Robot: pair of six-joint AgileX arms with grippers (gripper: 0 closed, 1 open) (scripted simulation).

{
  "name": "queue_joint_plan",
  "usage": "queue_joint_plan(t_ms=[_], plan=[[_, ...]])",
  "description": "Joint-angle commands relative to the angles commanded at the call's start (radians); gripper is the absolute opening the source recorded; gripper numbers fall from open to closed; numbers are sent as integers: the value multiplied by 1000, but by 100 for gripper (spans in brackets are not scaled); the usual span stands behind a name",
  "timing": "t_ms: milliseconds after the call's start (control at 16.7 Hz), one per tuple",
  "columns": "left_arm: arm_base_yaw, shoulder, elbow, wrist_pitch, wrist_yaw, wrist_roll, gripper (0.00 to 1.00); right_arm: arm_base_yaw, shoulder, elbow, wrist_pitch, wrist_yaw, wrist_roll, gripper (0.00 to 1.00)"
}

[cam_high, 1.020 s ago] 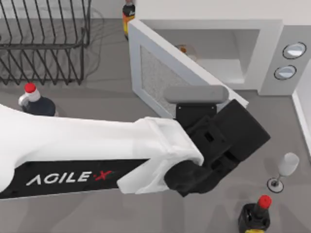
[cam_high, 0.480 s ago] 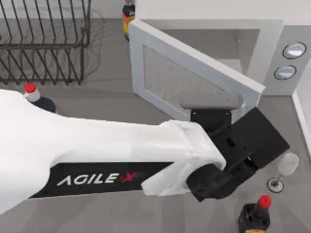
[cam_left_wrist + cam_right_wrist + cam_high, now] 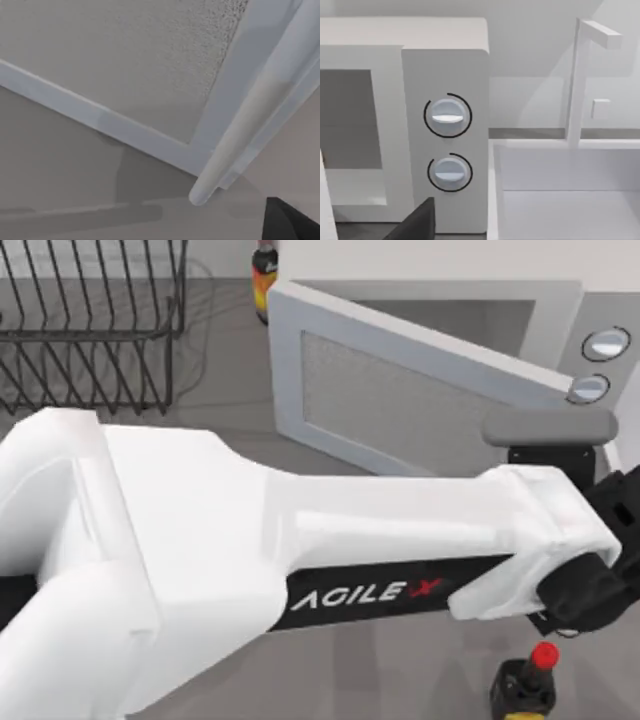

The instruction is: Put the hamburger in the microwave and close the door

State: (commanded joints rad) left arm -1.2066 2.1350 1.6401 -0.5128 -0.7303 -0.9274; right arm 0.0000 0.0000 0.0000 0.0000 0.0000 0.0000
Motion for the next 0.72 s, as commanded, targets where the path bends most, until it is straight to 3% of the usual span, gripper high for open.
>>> queue_joint_plan(t_ms=[420, 720], plan=[[3, 29, 36, -13, 5, 3, 0, 0, 0, 0, 0, 0, 0, 100], [106, 136, 170, 22, 71, 114, 0, 0, 0, 0, 0, 0, 0, 100]])
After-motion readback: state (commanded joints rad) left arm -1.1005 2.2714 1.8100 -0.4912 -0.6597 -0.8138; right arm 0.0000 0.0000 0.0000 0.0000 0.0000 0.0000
